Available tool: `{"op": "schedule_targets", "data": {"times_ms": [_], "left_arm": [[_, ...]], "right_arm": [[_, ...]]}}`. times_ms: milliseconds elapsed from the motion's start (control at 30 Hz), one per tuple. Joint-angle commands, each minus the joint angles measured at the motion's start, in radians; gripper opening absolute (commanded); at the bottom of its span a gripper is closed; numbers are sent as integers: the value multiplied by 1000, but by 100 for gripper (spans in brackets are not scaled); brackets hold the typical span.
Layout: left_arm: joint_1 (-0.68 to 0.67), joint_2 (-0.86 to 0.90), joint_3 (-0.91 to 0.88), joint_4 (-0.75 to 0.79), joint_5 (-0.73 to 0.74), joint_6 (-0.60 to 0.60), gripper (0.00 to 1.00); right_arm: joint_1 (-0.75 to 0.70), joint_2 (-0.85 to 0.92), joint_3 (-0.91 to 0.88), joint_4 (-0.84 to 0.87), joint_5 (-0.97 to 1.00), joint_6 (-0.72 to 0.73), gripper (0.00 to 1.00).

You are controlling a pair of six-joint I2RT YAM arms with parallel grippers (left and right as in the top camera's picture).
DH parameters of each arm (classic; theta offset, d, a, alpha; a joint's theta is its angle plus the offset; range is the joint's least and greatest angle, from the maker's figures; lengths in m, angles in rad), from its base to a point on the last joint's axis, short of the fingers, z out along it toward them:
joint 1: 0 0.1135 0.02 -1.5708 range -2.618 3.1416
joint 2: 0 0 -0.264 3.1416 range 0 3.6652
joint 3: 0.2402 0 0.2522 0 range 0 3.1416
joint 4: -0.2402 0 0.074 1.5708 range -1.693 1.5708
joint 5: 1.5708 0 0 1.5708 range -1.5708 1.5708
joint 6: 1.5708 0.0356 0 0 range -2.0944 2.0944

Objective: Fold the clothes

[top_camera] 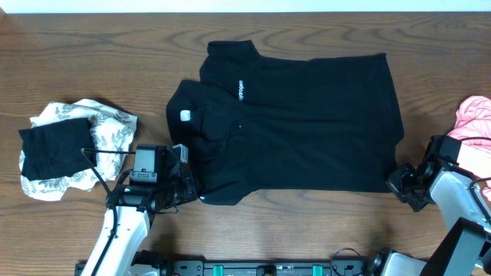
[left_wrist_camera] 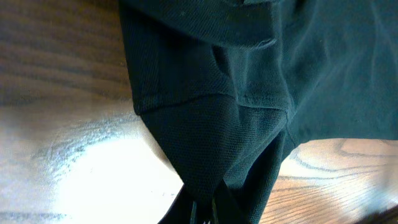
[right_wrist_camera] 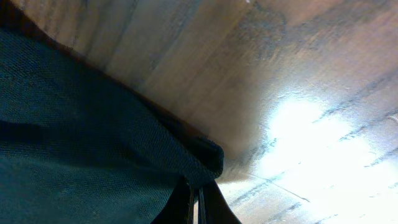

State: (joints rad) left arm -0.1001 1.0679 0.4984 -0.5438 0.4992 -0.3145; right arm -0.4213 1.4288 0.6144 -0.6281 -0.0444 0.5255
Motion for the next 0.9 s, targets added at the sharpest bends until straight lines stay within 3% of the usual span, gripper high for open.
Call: {"op": "schedule_targets", "data": {"times_ms": [0,300,500,667,867], "left_arm": [[3,-4,22,-24,14,3,6],[3,-65,72,-60,14,84,6],[3,-158,157,-130,3,119,6],[3,-187,195,-123,-77,119,6],[3,-129,195,-62,-108,124,6]], "right_arm": [[-6,-20,6,-42,70,-61,1],[-3,-285,37,-300,2,-130,1],[-3,-470,38,-346,19,-109,1],[-3,-458,42,-294,15,-84,1],[-3,-325,98,-260,-24,-87,1]]}}
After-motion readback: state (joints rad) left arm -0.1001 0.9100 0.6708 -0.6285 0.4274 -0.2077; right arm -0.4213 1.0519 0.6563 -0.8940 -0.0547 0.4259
